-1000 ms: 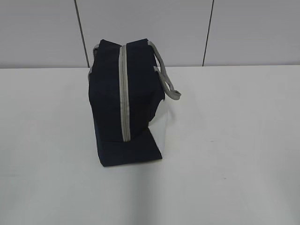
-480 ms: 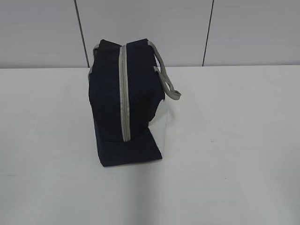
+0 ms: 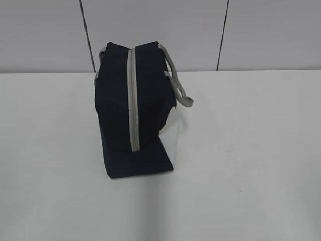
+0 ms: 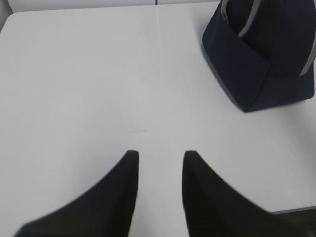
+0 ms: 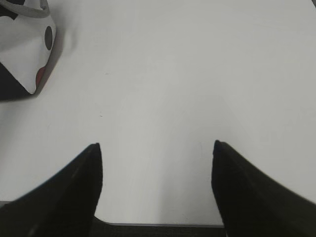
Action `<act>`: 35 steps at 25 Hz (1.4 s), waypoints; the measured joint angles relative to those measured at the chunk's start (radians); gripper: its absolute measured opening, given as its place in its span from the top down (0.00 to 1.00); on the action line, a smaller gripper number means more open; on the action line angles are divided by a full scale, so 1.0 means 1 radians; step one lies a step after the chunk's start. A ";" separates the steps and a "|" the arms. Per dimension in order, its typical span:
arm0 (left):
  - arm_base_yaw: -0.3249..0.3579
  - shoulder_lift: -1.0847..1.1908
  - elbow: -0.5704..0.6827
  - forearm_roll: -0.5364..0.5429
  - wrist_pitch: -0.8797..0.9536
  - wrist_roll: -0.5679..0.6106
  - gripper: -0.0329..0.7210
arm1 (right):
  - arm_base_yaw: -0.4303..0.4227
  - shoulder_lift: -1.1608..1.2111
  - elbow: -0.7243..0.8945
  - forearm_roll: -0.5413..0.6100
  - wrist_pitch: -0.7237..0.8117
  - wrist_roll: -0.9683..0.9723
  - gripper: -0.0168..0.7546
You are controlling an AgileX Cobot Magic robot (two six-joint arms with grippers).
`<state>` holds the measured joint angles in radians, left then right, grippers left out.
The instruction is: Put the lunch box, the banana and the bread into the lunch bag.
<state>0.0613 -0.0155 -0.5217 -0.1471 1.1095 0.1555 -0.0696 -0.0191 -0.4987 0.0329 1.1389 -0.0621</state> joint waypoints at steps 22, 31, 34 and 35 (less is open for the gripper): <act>0.000 0.000 0.000 0.004 0.001 0.014 0.64 | 0.000 0.000 0.000 0.000 0.000 0.000 0.32; 0.000 0.000 0.000 0.004 0.001 0.015 0.64 | 0.000 0.000 0.000 0.000 0.000 0.000 0.31; 0.000 0.000 0.000 0.004 0.001 0.015 0.64 | 0.000 0.000 0.000 0.000 0.000 0.000 0.31; 0.000 0.000 0.000 0.004 0.001 0.015 0.64 | 0.000 0.000 0.000 0.000 0.000 0.000 0.31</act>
<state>0.0613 -0.0155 -0.5217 -0.1432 1.1102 0.1702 -0.0696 -0.0191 -0.4987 0.0329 1.1389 -0.0621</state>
